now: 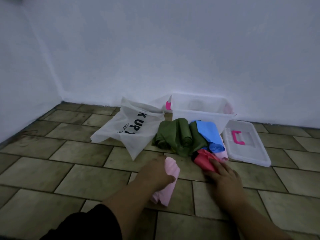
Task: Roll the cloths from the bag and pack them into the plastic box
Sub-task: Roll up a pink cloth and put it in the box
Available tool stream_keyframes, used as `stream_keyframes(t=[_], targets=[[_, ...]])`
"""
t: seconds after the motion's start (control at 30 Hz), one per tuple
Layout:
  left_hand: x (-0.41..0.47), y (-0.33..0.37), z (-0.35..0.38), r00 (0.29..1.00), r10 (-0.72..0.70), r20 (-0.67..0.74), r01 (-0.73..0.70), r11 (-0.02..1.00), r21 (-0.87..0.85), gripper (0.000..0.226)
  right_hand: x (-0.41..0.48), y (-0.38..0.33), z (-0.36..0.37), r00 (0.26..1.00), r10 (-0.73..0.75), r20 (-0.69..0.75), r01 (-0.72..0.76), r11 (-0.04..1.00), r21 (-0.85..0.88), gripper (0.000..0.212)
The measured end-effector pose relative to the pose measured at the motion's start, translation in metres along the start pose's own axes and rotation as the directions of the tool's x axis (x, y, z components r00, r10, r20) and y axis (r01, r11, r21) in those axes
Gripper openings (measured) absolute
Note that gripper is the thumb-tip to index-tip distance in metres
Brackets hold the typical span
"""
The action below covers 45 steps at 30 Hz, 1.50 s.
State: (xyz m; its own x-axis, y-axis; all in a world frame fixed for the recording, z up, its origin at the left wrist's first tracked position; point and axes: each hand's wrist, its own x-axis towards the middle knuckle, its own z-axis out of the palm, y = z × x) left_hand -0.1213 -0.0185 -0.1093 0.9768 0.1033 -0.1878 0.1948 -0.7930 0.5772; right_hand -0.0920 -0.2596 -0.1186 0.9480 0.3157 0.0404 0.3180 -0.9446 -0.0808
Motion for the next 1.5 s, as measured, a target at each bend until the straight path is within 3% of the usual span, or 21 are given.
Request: stream_keyframes(t=[0.1, 0.17, 0.23, 0.33, 0.4, 0.47, 0.53, 0.57, 0.7, 0.8, 0.9, 0.97, 1.03, 1.1, 1.13, 1.2, 1.27, 1.33, 1.4, 1.5], targets=[[-0.001, 0.0, -0.002, 1.0, -0.001, -0.025, 0.001, 1.0, -0.012, 0.077, -0.002, -0.001, -0.003, 1.0, -0.019, -0.02, 0.02, 0.999, 0.042, 0.061], [-0.002, -0.004, -0.012, 0.997, -0.059, -0.041, 0.055, 0.993, -0.106, 0.068, -0.008, -0.008, -0.006, 0.982, -0.08, -0.173, 0.11, 0.978, 0.176, 0.066], [-0.003, -0.011, -0.026, 0.985, -0.166, -0.045, 0.152, 0.962, -0.228, 0.058, -0.016, -0.024, -0.009, 0.962, -0.052, -0.267, 0.151, 0.919, 0.363, 0.055], [-0.006, -0.016, -0.039, 0.968, -0.246, 0.043, 0.248, 0.929, -0.276, 0.054, -0.024, -0.059, -0.015, 1.0, -0.003, 0.004, 0.0, 0.812, 0.584, 0.032], [-0.01, -0.013, -0.039, 0.97, -0.228, 0.09, 0.244, 0.932, -0.268, 0.053, -0.022, -0.079, -0.014, 0.977, -0.071, 0.201, -0.086, 0.735, 0.673, 0.039], [-0.013, -0.007, -0.033, 0.971, -0.213, 0.112, 0.237, 0.925, -0.298, 0.049, -0.018, -0.094, -0.014, 0.952, -0.107, 0.285, -0.144, 0.667, 0.731, 0.058], [-0.015, -0.002, -0.027, 0.974, -0.194, 0.118, 0.223, 0.916, -0.334, 0.044, -0.013, -0.103, -0.011, 0.953, -0.083, 0.29, -0.164, 0.663, 0.73, 0.067], [-0.017, -0.001, -0.024, 0.976, -0.189, 0.11, 0.216, 0.913, -0.345, 0.043, -0.011, -0.104, -0.01, 0.958, -0.057, 0.281, -0.171, 0.671, 0.722, 0.061], [-0.017, -0.009, -0.02, 0.973, -0.227, 0.039, 0.228, 0.928, -0.295, 0.051, 0.001, -0.086, -0.011, 0.963, 0.144, 0.227, -0.266, 0.617, 0.741, 0.005], [-0.007, -0.015, -0.028, 0.976, -0.213, -0.042, 0.192, 0.937, -0.291, 0.054, 0.005, -0.06, -0.017, 0.924, 0.325, 0.2, -0.343, 0.48, 0.808, 0.011], [0.01, -0.005, -0.034, 0.998, -0.055, -0.028, 0.047, 0.973, -0.224, 0.069, 0.009, -0.05, -0.023, 0.908, 0.353, 0.224, -0.367, 0.416, 0.832, 0.008], [0.021, 0.008, -0.035, 1.0, 0.021, 0.019, -0.019, 0.995, -0.099, 0.074, 0.005, -0.055, -0.025, 0.93, 0.344, 0.132, -0.287, 0.452, 0.845, 0.006], [0.031, 0.016, -0.032, 0.996, 0.057, 0.069, -0.062, 0.996, 0.068, 0.061, -0.005, -0.064, -0.024, 0.942, 0.293, -0.161, -0.067, 0.635, 0.77, 0.018], [0.037, 0.016, -0.029, 0.992, 0.055, 0.112, -0.078, 0.974, 0.214, 0.05, -0.022, -0.08, -0.022, 0.936, 0.053, -0.349, 0.169, 0.8, 0.575, 0.027], [0.037, 0.012, -0.028, 0.991, 0.032, 0.128, -0.063, 0.966, 0.249, 0.047, -0.028, -0.09, -0.017, 0.948, -0.069, -0.309, 0.22, 0.846, 0.486, 0.036], [0.038, 0.003, -0.03, 0.986, -0.029, 0.163, -0.025, 0.948, 0.317, 0.043, -0.028, -0.103, -0.004, 0.97, -0.222, -0.095, 0.241, 0.92, 0.309, 0.062], [0.035, -0.003, -0.036, 0.976, -0.087, 0.199, 0.013, 0.937, 0.349, 0.04, -0.018, -0.102, 0.002, 0.954, -0.295, 0.061, 0.279, 0.942, 0.188, 0.065], [0.032, -0.005, -0.044, 0.992, -0.035, 0.117, 0.004, 0.966, 0.258, 0.026, -0.006, -0.093, 0.0, 0.93, -0.361, 0.071, 0.338, 0.915, 0.222, 0.06], [0.033, -0.003, -0.046, 0.995, 0.09, 0.051, -0.098, 0.979, 0.179, 0.011, 0.005, -0.082, -0.007, 0.903, -0.42, 0.087, 0.383, 0.881, 0.276, 0.059], [0.031, -0.007, -0.033, 0.962, 0.199, 0.188, -0.251, 0.913, 0.322, 0.028, 0.013, -0.071, -0.011, 0.888, -0.45, 0.092, 0.409, 0.867, 0.285, 0.058]])
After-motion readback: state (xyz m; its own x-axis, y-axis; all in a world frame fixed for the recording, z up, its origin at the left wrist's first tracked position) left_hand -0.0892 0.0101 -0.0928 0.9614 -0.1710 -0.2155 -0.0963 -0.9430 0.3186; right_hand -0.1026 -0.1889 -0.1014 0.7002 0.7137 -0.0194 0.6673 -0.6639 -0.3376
